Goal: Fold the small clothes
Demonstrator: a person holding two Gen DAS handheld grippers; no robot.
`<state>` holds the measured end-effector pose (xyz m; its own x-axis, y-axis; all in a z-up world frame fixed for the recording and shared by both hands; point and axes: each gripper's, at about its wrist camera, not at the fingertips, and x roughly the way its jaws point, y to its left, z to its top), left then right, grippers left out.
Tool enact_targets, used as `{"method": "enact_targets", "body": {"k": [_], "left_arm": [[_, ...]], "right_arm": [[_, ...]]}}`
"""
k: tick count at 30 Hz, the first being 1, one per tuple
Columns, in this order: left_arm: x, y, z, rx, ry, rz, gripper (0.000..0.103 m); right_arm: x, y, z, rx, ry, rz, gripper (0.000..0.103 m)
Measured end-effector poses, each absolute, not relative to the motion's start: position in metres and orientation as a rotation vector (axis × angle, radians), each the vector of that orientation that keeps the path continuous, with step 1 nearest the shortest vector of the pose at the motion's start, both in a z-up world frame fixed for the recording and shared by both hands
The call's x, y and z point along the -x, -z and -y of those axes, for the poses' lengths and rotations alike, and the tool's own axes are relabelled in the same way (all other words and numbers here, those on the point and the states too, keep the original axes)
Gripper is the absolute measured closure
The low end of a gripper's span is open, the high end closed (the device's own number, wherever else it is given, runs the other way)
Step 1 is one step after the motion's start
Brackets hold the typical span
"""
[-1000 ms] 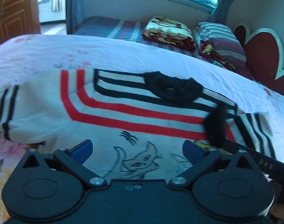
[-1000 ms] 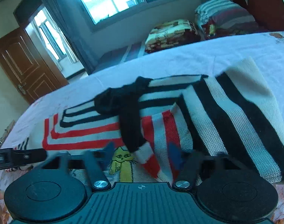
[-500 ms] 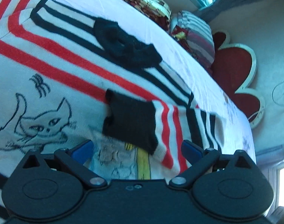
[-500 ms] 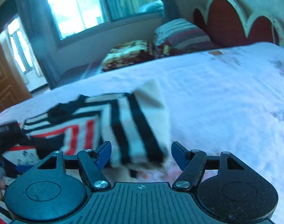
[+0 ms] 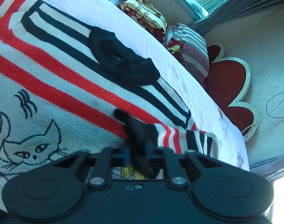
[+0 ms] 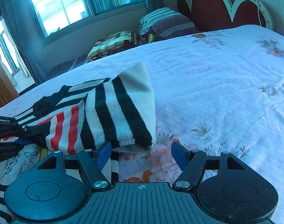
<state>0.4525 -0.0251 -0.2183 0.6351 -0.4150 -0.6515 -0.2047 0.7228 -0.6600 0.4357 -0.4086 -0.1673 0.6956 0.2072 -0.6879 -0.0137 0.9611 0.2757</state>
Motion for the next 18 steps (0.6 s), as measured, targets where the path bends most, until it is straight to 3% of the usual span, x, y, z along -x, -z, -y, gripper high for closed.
{"method": "enact_targets", "body": {"k": [8,9,10,12,16,18], "left_arm": [[-0.45,0.163,-0.004,0.763,0.145,-0.698,0.094],[-0.45,0.156,-0.009,0.75,0.137,-0.676,0.094],[-0.45,0.151,-0.014,0.73,0.127,-0.656,0.094],[-0.445,0.144,-0.026,0.7,0.093,-0.625,0.094],[-0.434,0.15,-0.062,0.697,-0.015,-0.627,0.094],[-0.43,0.157,-0.077,0.702,-0.068,-0.644,0.1]], "right_arm": [[-0.445,0.177,0.385,-0.208,-0.174,-0.815,0.033],[-0.448,0.177,0.38,-0.207,-0.185,-0.802,0.04],[-0.451,0.177,0.376,-0.21,-0.204,-0.801,0.059],[-0.458,0.179,0.366,-0.218,-0.232,-0.822,0.086],[-0.46,0.174,0.356,-0.203,-0.263,-0.815,0.086],[-0.458,0.171,0.354,-0.177,-0.26,-0.795,0.087]]}}
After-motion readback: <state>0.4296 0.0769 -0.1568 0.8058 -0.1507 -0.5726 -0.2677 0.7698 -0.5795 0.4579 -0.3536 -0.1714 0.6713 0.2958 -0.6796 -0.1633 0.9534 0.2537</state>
